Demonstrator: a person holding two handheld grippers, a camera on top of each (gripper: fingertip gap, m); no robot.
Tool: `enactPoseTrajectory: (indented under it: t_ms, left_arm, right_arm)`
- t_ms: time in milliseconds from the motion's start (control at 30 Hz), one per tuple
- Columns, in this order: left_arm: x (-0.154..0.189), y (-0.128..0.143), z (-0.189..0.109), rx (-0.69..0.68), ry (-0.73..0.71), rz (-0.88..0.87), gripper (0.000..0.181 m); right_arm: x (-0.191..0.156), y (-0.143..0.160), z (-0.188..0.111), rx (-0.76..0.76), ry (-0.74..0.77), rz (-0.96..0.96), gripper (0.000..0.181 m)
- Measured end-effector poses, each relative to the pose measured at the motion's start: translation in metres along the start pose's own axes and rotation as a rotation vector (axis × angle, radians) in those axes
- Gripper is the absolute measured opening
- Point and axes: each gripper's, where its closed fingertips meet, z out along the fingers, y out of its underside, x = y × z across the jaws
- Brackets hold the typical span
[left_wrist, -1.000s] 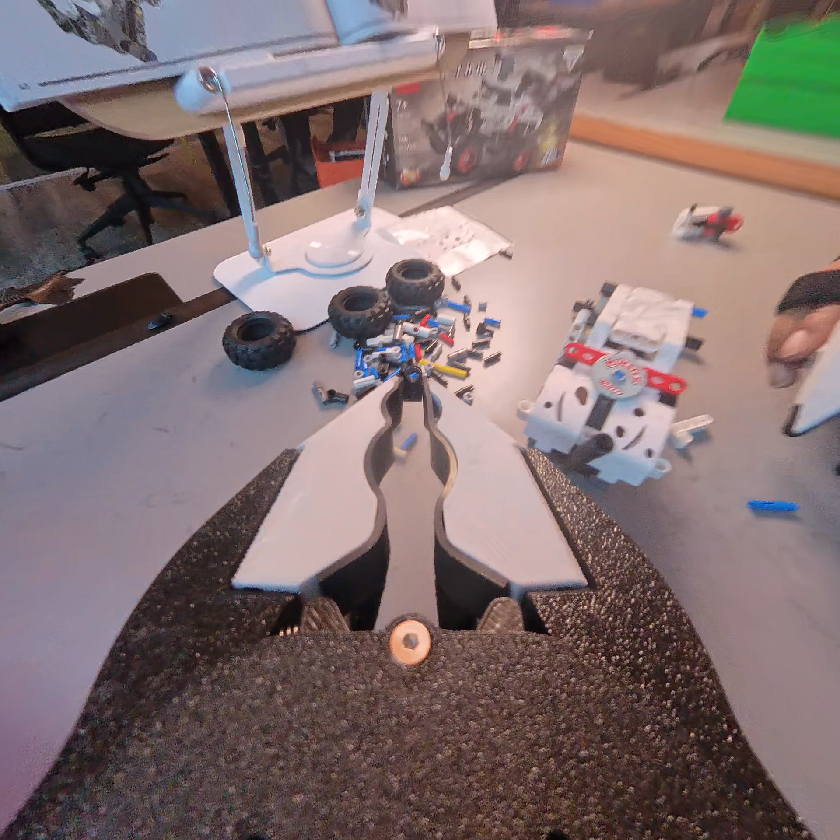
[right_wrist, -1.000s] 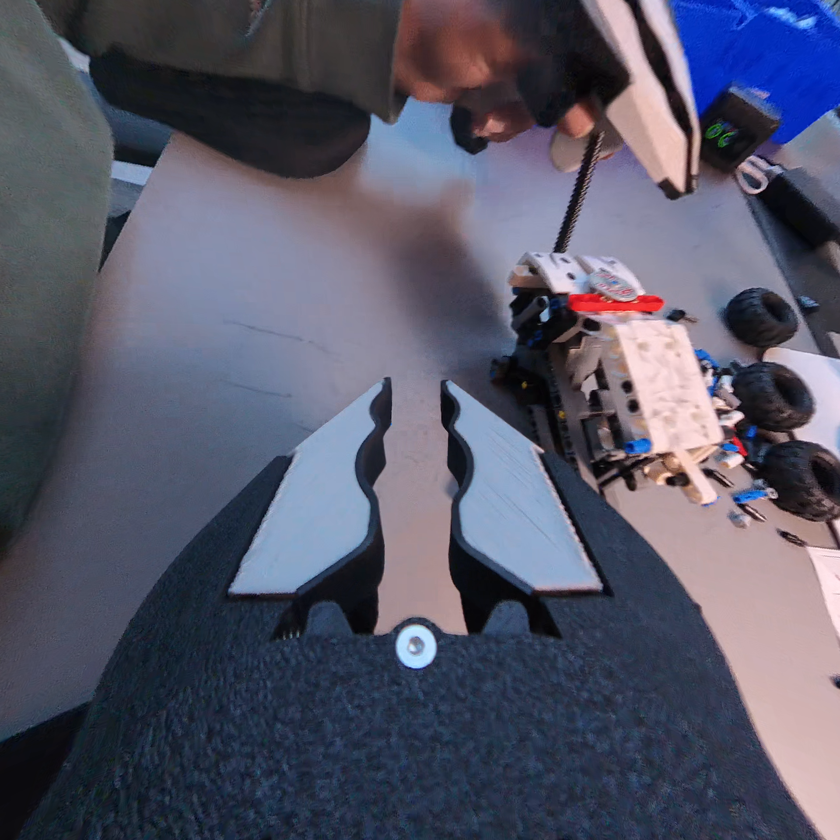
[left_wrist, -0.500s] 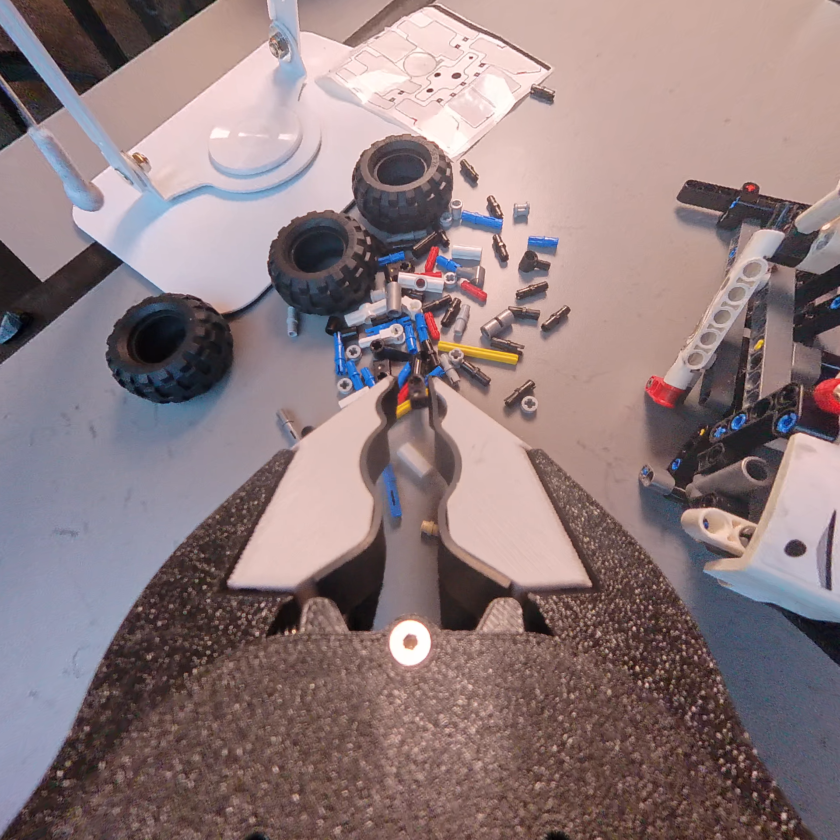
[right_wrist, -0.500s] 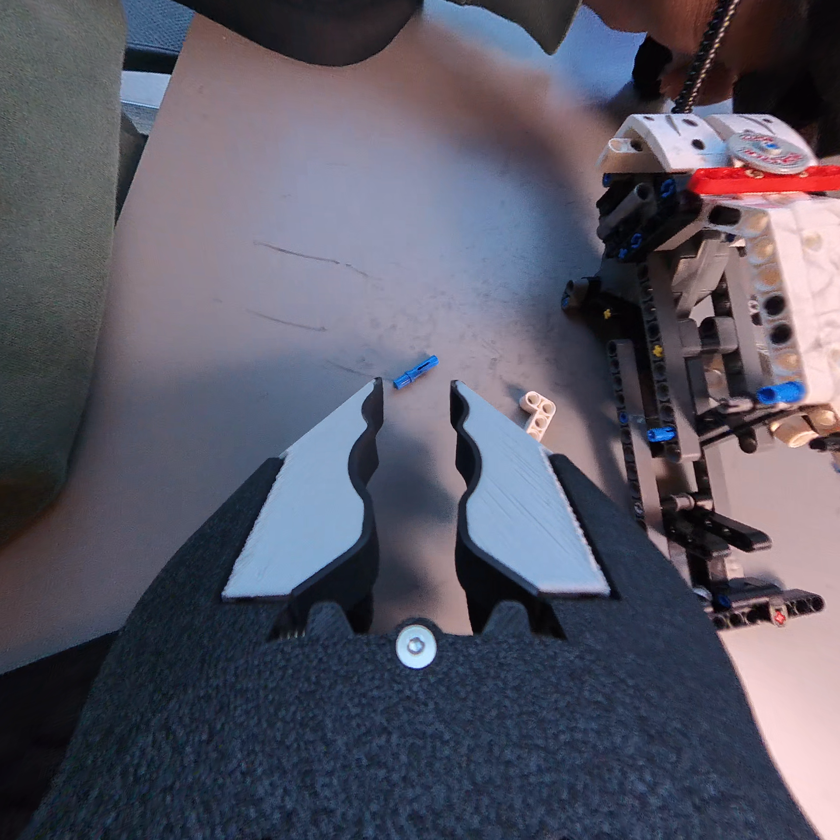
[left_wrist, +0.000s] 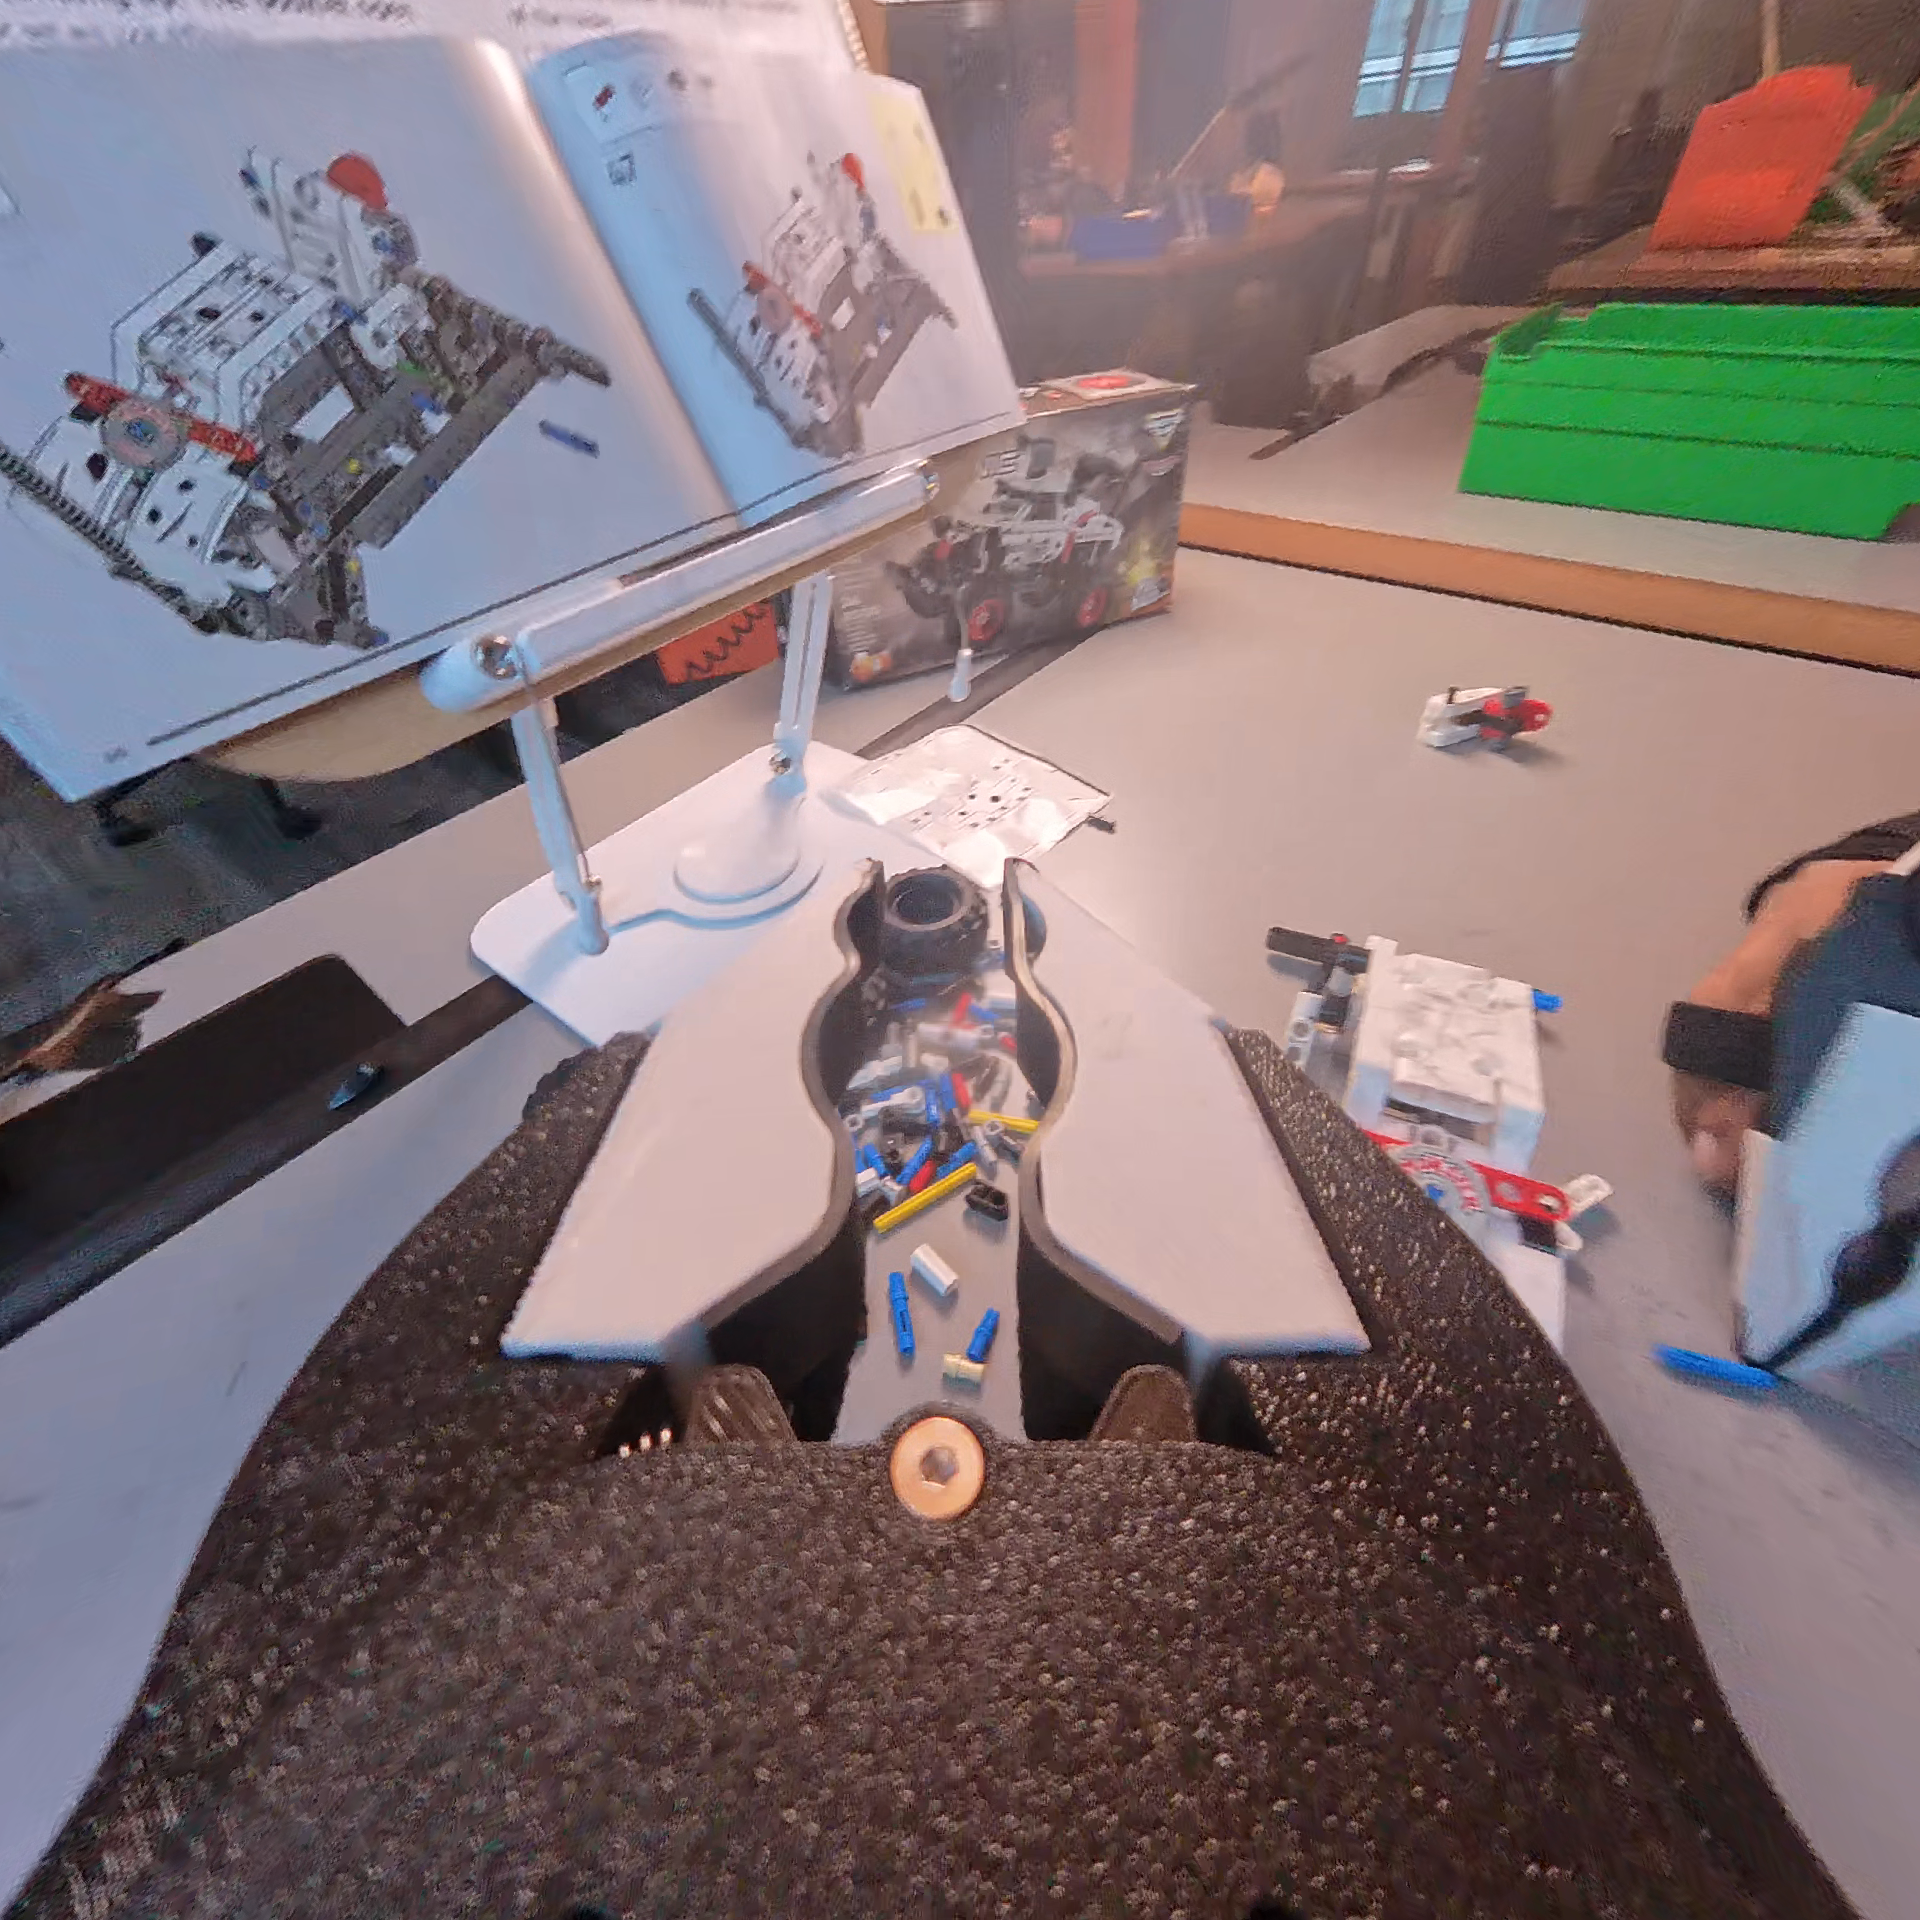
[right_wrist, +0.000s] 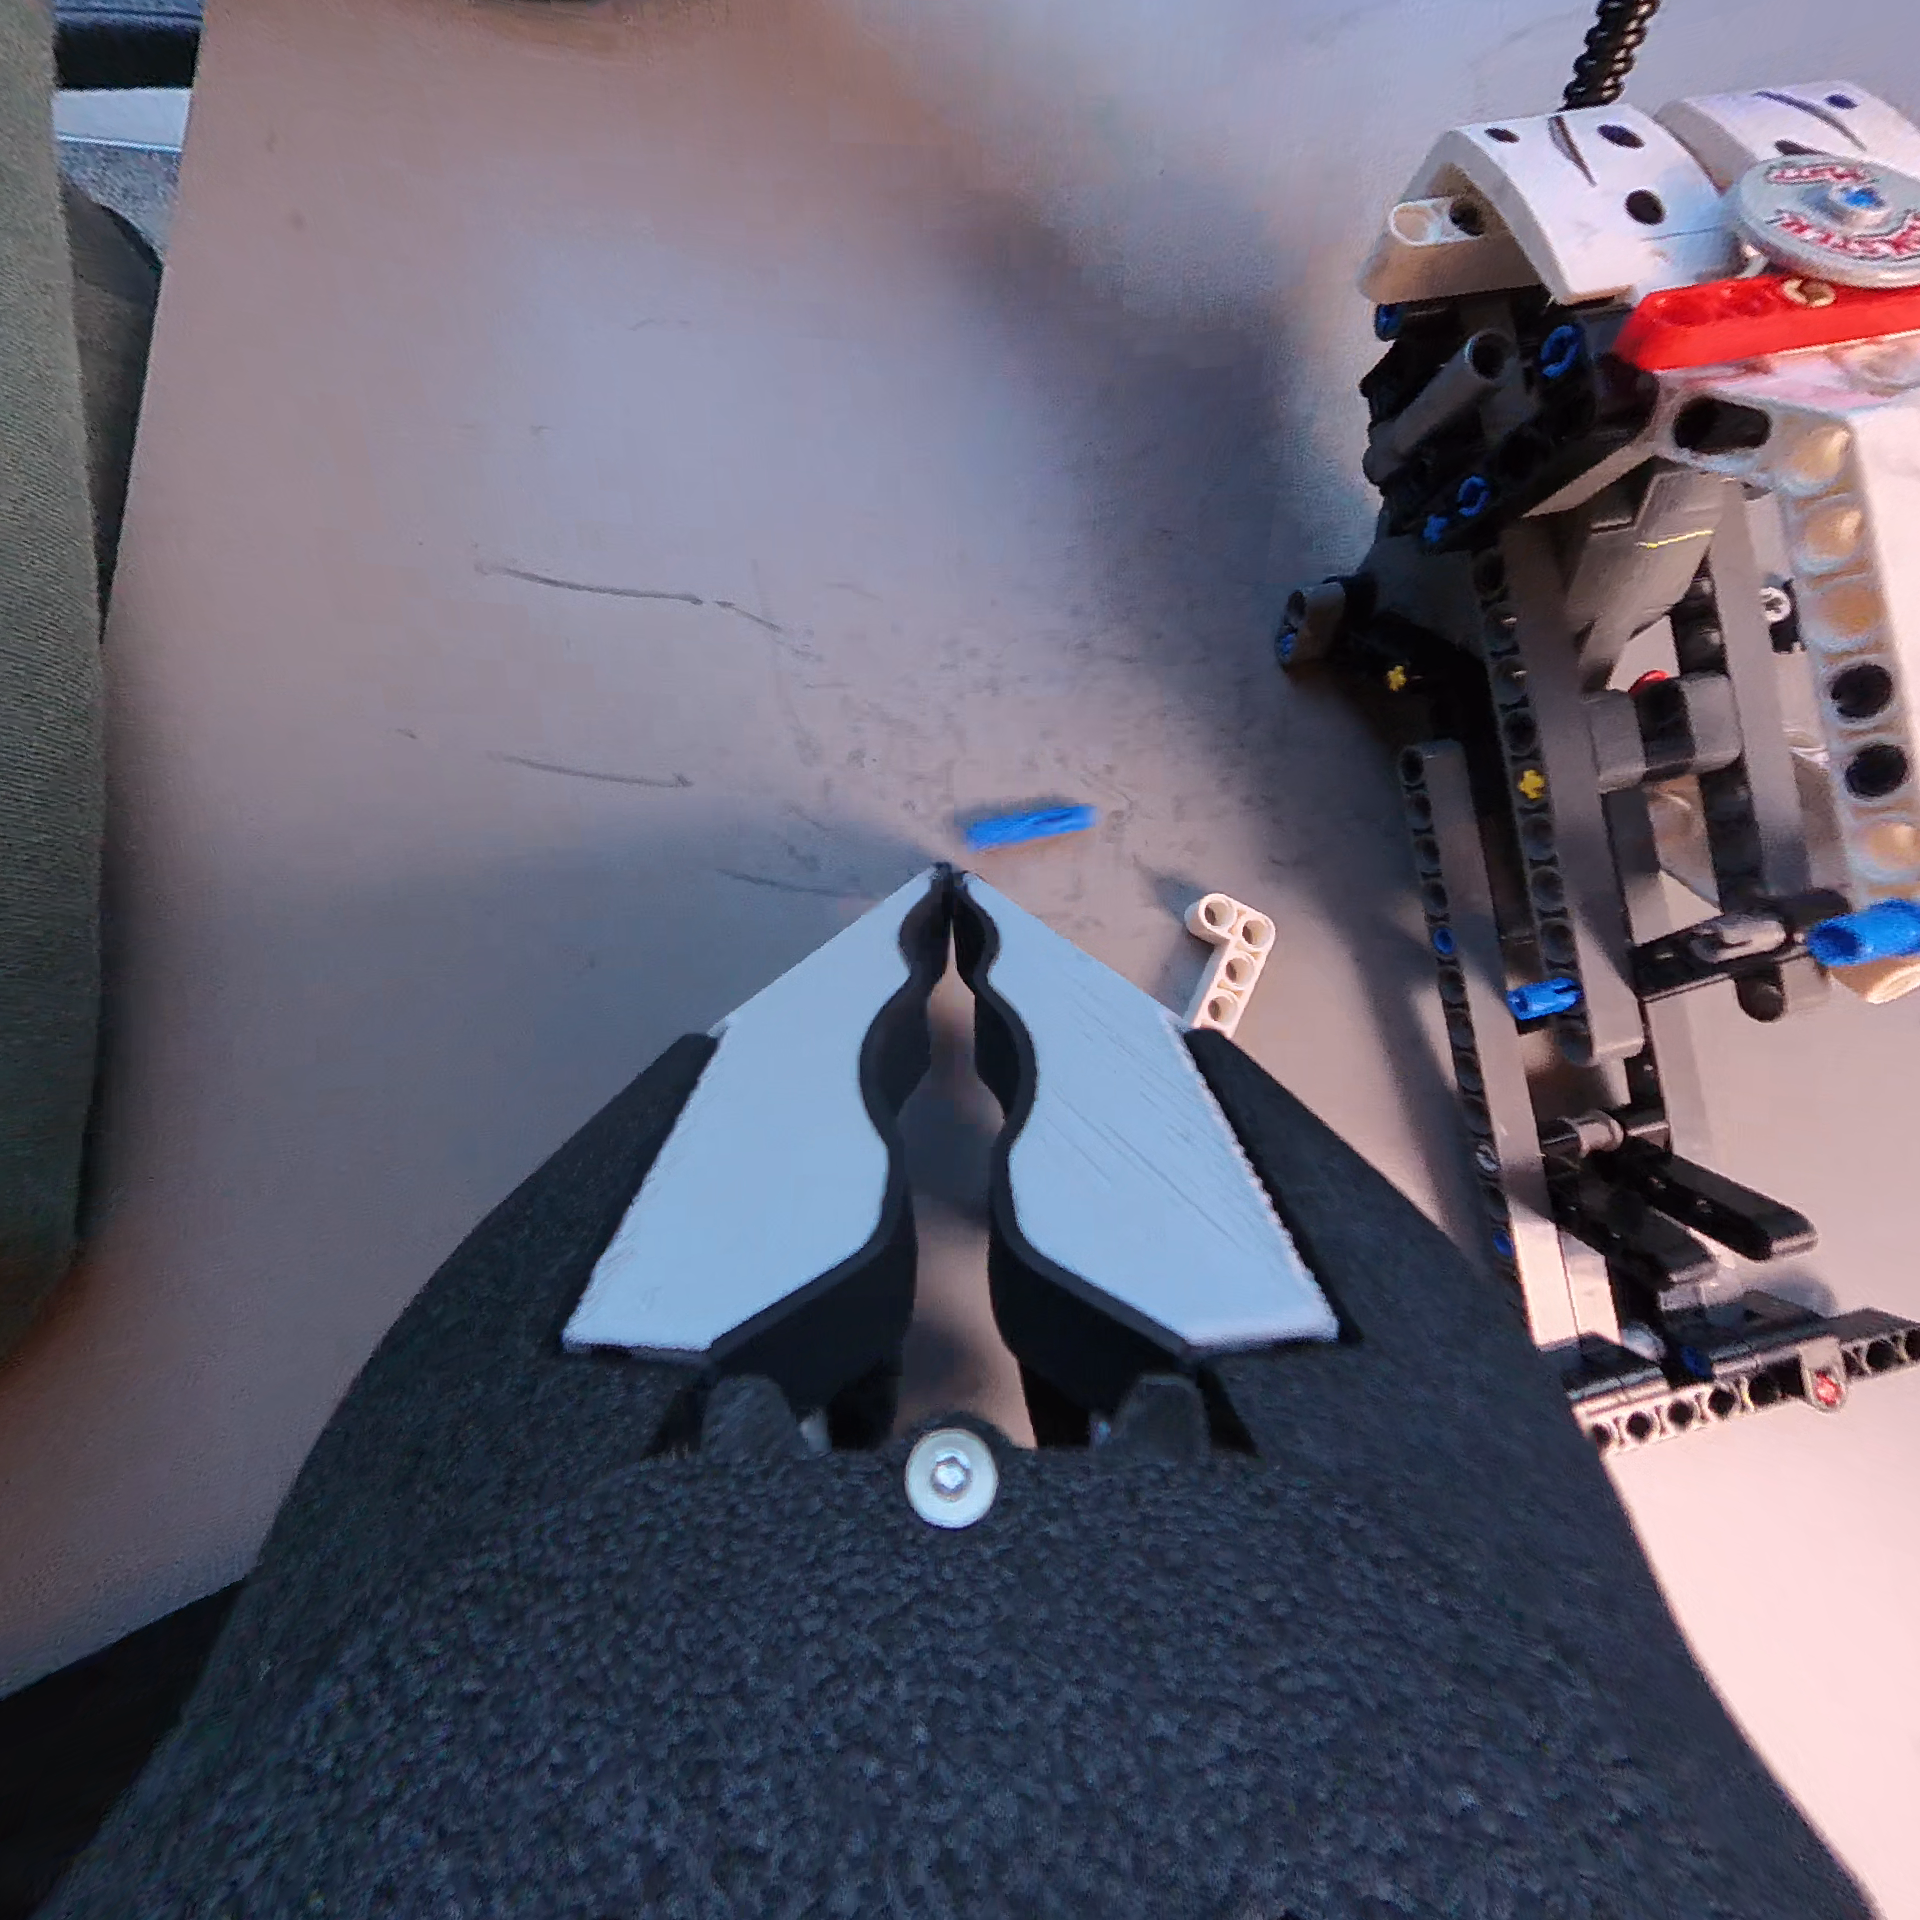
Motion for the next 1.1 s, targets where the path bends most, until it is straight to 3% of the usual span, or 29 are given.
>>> enactPoseTrajectory:
  t_ms: [300,400,500,600,633,767,900,1100]
  left_arm:
    - [0.066,-0.012,-0.021,-0.062,0.216,0.128,0.022]
    - [0.081,-0.005,-0.033,-0.127,0.239,0.157,0.023]
    - [0.111,0.023,-0.051,-0.243,0.354,0.145,0.021]
    - [0.161,0.069,-0.079,-0.432,0.587,0.072,0.018]
    - [0.168,0.085,-0.082,-0.493,0.601,0.060,0.018]
    - [0.164,0.132,-0.066,-0.623,0.472,0.085,0.021]
    - [0.159,0.140,-0.051,-0.605,0.442,0.056,0.023]
    - [0.157,0.144,-0.050,-0.576,0.443,0.049,0.021]
  right_arm:
    - [0.010,-0.007,-0.004,0.058,0.045,0.013,0.000]
    - [0.026,-0.010,-0.007,0.073,0.111,0.063,0.019]
    - [0.040,-0.010,-0.006,0.082,0.176,0.127,0.024]
    - [0.052,-0.019,-0.003,0.109,0.218,0.204,0.025]
    - [0.056,-0.022,-0.001,0.110,0.229,0.242,0.025]
    - [0.065,-0.021,0.012,0.039,0.269,0.350,0.025]
    - [0.066,-0.021,0.022,-0.011,0.297,0.376,0.029]
    - [0.072,-0.020,0.023,-0.032,0.300,0.401,0.015]
